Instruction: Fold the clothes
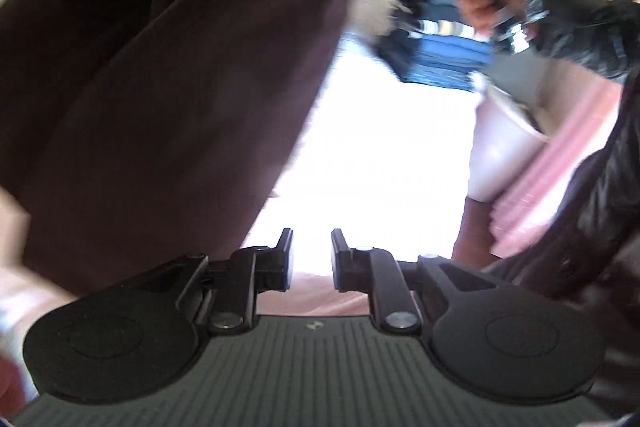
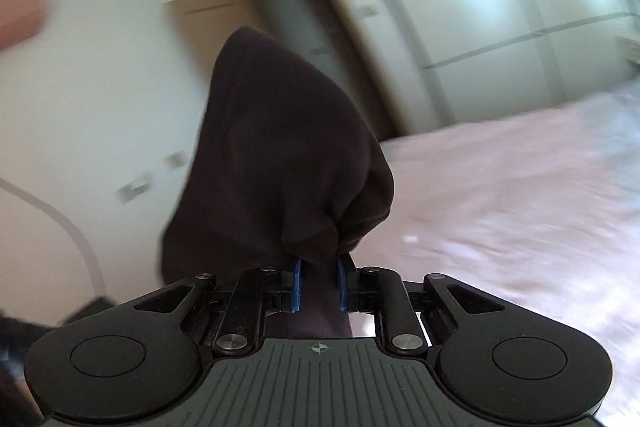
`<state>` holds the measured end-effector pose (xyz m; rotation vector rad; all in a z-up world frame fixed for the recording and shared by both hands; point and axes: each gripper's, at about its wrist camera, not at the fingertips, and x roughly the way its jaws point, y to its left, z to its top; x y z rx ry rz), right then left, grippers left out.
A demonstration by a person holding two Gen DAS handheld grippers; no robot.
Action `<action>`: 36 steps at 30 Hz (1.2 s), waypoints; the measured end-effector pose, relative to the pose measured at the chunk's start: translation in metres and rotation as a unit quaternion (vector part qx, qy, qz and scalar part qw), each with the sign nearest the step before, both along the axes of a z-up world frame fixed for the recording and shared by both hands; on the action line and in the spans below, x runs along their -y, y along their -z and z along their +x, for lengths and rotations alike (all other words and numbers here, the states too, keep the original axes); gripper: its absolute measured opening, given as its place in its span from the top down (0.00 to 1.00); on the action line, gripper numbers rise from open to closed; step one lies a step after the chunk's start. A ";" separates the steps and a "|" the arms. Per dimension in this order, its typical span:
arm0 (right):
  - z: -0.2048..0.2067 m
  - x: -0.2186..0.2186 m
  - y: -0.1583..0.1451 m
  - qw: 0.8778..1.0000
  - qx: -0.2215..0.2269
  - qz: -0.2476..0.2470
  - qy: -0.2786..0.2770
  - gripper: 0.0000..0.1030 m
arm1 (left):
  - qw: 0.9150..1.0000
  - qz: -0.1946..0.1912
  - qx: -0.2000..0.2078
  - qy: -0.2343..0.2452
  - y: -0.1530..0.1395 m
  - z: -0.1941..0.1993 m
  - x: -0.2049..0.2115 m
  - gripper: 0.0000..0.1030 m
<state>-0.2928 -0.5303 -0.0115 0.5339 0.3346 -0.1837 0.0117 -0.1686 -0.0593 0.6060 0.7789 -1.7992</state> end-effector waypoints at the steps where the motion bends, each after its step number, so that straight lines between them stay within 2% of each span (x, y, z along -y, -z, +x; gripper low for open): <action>1: -0.017 0.015 0.019 0.999 -0.024 -0.001 0.040 0.84 | 1.000 0.006 0.005 -0.005 0.004 -0.003 0.007 0.83; 2: -0.033 0.030 0.039 0.995 -0.059 0.000 0.087 0.77 | 1.000 0.011 0.009 -0.010 0.007 -0.006 0.013 0.82; 3: -0.047 0.043 0.059 0.985 -0.103 0.002 0.139 0.61 | 1.000 0.017 0.014 -0.014 0.011 -0.008 0.020 0.79; 5: -0.073 0.064 0.090 0.963 -0.165 0.016 0.214 0.45 | 0.999 0.028 0.023 -0.024 0.018 -0.014 0.033 0.73; 8: -0.096 0.083 0.117 0.956 -0.182 0.039 0.226 0.42 | 0.998 0.045 0.037 -0.039 0.028 -0.022 0.053 0.70; 10: -0.101 0.094 0.129 0.962 -0.187 0.055 0.189 0.37 | 0.995 0.047 0.058 -0.069 0.039 -0.012 0.073 0.57; 13: -0.078 0.103 0.153 0.971 -0.190 0.068 0.128 0.31 | 0.988 0.050 0.097 -0.106 0.066 0.004 0.113 0.45; 15: -0.057 0.111 0.177 0.975 -0.201 0.061 0.071 0.24 | 0.983 0.056 0.126 -0.121 0.086 0.028 0.141 0.42; 18: -0.025 0.117 0.212 0.974 -0.224 0.037 -0.011 0.23 | 0.971 0.084 0.166 -0.148 0.123 0.068 0.192 0.41; 21: 0.008 0.118 0.244 0.964 -0.255 0.006 -0.071 0.23 | 0.966 0.133 0.146 -0.169 0.162 0.097 0.231 0.43; 22: 0.019 0.121 0.256 0.958 -0.272 0.002 -0.086 0.23 | 0.965 0.145 0.133 -0.174 0.169 0.106 0.239 0.55; 23: 0.028 0.122 0.268 0.951 -0.291 0.000 -0.101 0.26 | 0.965 0.152 0.118 -0.178 0.172 0.114 0.243 0.74; 24: 0.038 0.123 0.280 0.944 -0.309 -0.002 -0.115 0.60 | 0.965 0.160 0.102 -0.182 0.175 0.122 0.247 0.97; 25: 0.043 0.124 0.285 0.940 -0.318 -0.007 -0.125 0.80 | 0.966 0.152 0.092 -0.190 0.170 0.130 0.250 0.98; 26: 0.042 0.125 0.280 0.942 -0.310 -0.009 -0.128 0.91 | 0.967 0.127 0.084 -0.206 0.153 0.139 0.250 0.98; 29: 0.032 0.135 0.240 0.958 -0.263 -0.013 -0.110 0.93 | 0.959 0.068 0.071 -0.265 0.106 0.180 0.256 0.98; 31: 0.028 0.144 0.207 0.968 -0.227 -0.037 -0.096 0.93 | 0.952 0.041 0.085 -0.290 0.090 0.207 0.266 0.97; 33: 0.030 0.156 0.180 0.977 -0.188 -0.062 -0.081 0.93 | 0.948 0.043 0.084 -0.303 0.089 0.216 0.262 0.96; 34: 0.032 0.162 0.169 0.980 -0.171 -0.071 -0.078 0.93 | 0.947 0.048 0.081 -0.308 0.090 0.218 0.258 0.92; 36: 0.036 0.164 0.155 0.981 -0.147 -0.090 -0.092 0.93 | 0.943 0.057 0.074 -0.319 0.092 0.222 0.249 0.89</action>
